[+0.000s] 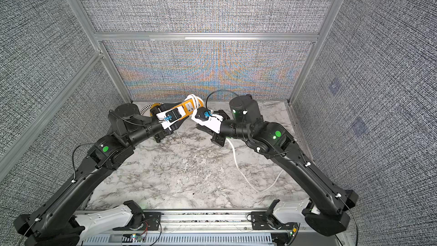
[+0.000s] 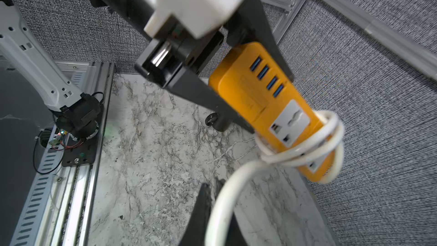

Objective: Wrap the cord around the power strip
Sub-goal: Wrap the power cord around the power strip.

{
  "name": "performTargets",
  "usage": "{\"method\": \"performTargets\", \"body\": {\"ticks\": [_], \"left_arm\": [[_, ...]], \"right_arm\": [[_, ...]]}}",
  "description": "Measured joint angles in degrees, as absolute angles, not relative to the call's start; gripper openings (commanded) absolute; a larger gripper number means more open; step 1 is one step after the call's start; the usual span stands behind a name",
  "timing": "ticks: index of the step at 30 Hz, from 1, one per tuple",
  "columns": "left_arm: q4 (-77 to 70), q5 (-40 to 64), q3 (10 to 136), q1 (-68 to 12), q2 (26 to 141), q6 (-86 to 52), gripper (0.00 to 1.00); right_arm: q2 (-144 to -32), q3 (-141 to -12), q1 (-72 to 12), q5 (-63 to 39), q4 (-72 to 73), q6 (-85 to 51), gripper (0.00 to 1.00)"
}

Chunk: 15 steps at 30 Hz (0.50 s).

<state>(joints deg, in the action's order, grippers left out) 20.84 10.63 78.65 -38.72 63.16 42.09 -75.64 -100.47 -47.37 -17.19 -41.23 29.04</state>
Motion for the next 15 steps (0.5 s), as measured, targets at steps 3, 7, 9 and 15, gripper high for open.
{"method": "performTargets", "body": {"ticks": [3, 7, 9, 15], "left_arm": [[27.07, 14.17, 80.14, -38.5, 63.18, 43.64, 0.0], [33.15, 19.59, 81.19, -38.26, 62.37, 44.97, 0.0], [35.35, 22.31, 81.58, -38.13, 62.22, 44.97, 0.0], [40.01, 29.39, 82.3, -38.11, 62.0, 44.91, 0.0]], "right_arm": [[-78.48, -105.86, -47.53, -15.03, -44.88, 32.38, 0.0], [-82.02, -112.29, -47.59, -13.3, -49.98, 36.93, 0.0], [-83.24, -114.15, -47.68, -12.38, -51.0, 38.68, 0.0], [-84.97, -116.57, -47.64, -11.09, -53.34, 41.91, 0.0]]}}
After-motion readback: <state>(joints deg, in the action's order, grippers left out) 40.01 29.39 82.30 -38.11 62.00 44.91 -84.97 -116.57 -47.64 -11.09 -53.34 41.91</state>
